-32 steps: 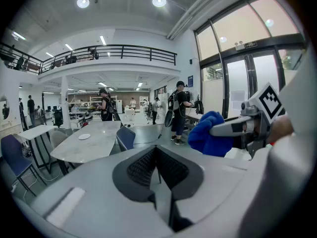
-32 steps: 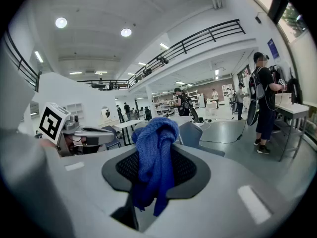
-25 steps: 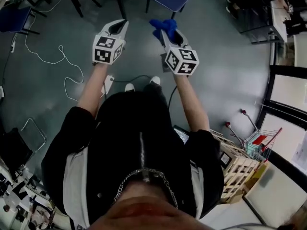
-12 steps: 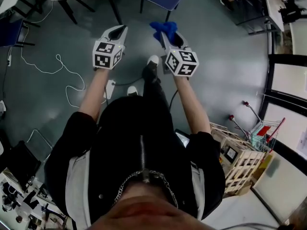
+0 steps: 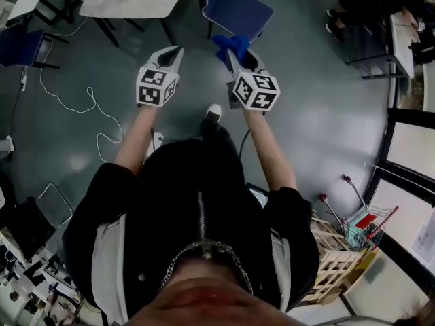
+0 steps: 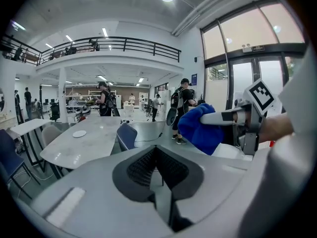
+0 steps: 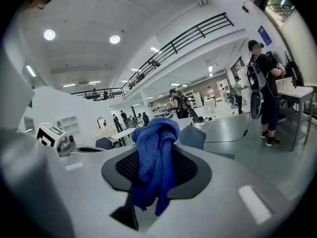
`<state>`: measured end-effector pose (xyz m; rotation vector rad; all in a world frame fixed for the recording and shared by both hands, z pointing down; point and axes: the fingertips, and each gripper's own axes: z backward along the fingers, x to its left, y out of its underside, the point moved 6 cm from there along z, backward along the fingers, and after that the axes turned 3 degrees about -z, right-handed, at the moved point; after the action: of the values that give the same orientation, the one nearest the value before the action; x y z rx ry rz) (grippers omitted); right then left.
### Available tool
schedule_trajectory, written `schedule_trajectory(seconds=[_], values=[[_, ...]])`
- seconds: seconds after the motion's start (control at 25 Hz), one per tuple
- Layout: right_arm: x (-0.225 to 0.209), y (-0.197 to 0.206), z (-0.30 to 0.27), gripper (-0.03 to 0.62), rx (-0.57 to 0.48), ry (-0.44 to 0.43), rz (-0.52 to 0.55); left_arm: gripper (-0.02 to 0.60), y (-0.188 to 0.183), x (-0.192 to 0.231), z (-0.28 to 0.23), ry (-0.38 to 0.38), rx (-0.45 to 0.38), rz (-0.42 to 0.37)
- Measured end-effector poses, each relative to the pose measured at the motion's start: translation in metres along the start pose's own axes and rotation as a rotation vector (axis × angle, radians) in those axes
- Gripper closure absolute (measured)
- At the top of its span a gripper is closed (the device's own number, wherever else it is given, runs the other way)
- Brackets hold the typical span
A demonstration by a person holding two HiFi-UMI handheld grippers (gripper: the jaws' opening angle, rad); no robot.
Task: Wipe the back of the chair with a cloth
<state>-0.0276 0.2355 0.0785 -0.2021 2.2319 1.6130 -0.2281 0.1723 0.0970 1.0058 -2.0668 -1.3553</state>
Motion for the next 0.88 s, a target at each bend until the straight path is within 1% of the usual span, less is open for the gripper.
schedule_trajectory(seconds=[0.2,0.32,0.48,0.64,0.8,0.88], values=[[-0.045,-0.028,-0.037,0.459,0.027,-0.030,0.005,0.571,-0.021,0.012,-0.050,-0.049,0.005,0.028],[-0.063,-0.041,-0.058,0.459,0.040,-0.042,0.012,0.571,-0.032,0.017,-0.072,-0.063,0.003,0.033],[-0.072,-0.051,-0.080,0.459,0.046,-0.057,0.019,0.571,-0.041,0.028,-0.094,-0.061,0.005,0.043],[-0.085,-0.060,-0.107,0.459,0.053,-0.053,0.011,0.571,-0.049,0.045,-0.122,-0.054,-0.001,0.067],[-0.105,-0.074,-0.143,0.459,0.065,-0.044,0.022,0.572,-0.057,0.063,-0.162,-0.041,-0.007,0.084],[-0.115,-0.085,-0.167,0.459,0.069,-0.036,0.028,0.571,-0.063,0.075,-0.185,-0.031,-0.008,0.080]])
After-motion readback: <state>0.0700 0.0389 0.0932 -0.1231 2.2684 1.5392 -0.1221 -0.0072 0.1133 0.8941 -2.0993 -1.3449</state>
